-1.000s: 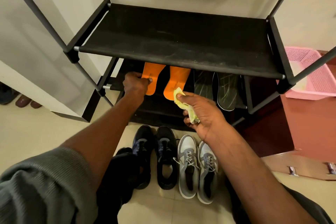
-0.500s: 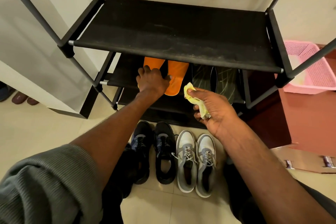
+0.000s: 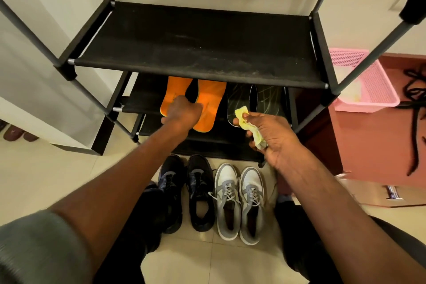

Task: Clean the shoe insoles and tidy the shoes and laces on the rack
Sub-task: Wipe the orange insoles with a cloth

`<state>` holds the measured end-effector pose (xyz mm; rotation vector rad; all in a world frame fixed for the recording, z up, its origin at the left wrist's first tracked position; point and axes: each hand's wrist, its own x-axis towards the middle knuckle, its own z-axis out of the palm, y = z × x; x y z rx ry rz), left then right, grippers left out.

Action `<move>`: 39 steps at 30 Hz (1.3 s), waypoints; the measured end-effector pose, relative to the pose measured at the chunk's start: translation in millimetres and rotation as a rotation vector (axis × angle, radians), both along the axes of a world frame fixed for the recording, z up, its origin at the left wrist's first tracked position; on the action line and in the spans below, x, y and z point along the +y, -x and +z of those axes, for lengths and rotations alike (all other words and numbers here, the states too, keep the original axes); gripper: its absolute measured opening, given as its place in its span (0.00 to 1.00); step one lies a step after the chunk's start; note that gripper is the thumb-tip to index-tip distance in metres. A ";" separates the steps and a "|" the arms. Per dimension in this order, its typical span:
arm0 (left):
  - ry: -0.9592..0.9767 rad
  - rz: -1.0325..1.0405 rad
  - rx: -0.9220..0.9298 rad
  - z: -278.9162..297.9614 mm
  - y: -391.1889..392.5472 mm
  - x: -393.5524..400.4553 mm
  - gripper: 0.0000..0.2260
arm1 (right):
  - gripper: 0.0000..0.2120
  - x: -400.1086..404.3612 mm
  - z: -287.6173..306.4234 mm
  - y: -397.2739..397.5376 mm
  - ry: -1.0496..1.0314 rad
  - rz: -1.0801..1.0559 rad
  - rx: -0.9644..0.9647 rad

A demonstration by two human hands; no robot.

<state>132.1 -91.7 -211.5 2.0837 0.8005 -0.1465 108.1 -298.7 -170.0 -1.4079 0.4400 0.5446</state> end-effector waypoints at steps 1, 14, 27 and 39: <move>0.085 0.035 -0.019 3.5 10.6 -1.3 0.13 | 0.03 -0.3 2.0 1.6 0.020 0.011 -0.009; 0.310 -0.005 -0.023 64.3 148.2 -72.5 0.07 | 0.11 -2.6 19.1 25.5 0.018 0.110 -0.049; 1.151 0.146 -0.045 44.3 71.1 -50.2 0.30 | 0.06 -17.4 7.1 44.9 -0.079 0.234 0.032; 1.137 0.055 0.005 22.4 46.6 -52.4 0.35 | 0.08 -15.2 -1.5 26.5 0.112 0.139 -0.159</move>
